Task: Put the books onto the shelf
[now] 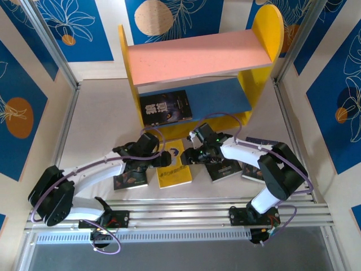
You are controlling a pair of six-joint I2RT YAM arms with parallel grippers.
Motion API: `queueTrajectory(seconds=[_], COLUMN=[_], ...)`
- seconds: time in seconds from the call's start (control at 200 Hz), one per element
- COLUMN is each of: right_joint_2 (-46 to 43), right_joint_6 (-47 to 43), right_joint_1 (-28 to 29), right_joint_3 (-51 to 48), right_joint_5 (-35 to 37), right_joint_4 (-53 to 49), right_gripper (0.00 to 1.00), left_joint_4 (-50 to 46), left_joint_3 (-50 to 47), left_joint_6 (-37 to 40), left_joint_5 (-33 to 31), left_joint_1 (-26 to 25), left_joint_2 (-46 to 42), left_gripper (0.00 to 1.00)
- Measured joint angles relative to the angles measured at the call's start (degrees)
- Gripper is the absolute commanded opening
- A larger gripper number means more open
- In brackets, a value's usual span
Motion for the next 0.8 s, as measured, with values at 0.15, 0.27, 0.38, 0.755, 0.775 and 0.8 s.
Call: queueTrajectory(seconds=[0.15,0.27,0.38,0.755,0.775,0.8], right_joint_2=[1.1,1.6,1.7,3.1,3.1,3.2], right_joint_6=[0.7,1.1,1.3,2.0,2.1,2.1], right_joint_1=[1.9,3.0,3.3,5.1,5.1,5.2], right_joint_3=[0.0,0.0,0.0,0.0,0.0,0.0], right_joint_5=[2.3,3.4,4.3,6.2,6.2,6.2], right_joint_4=[0.3,0.4,0.4,0.4,0.4,0.4], right_gripper=[0.55,0.55,0.55,0.53,0.53,0.52], left_joint_4=[0.4,0.5,0.7,3.2,3.3,3.3], left_joint_3=[-0.4,-0.7,-1.0,-2.5,-2.6,-2.7], left_joint_6=[-1.2,-2.1,-2.8,-4.9,-5.0,-5.0], left_joint_5=[0.4,0.6,0.6,0.6,0.6,0.6], left_joint_1=[-0.6,-1.1,-1.6,-2.9,-3.0,-3.0], left_joint_2=[0.9,1.0,1.0,3.2,3.3,3.3], left_gripper=[0.83,0.83,0.83,0.83,0.83,0.83])
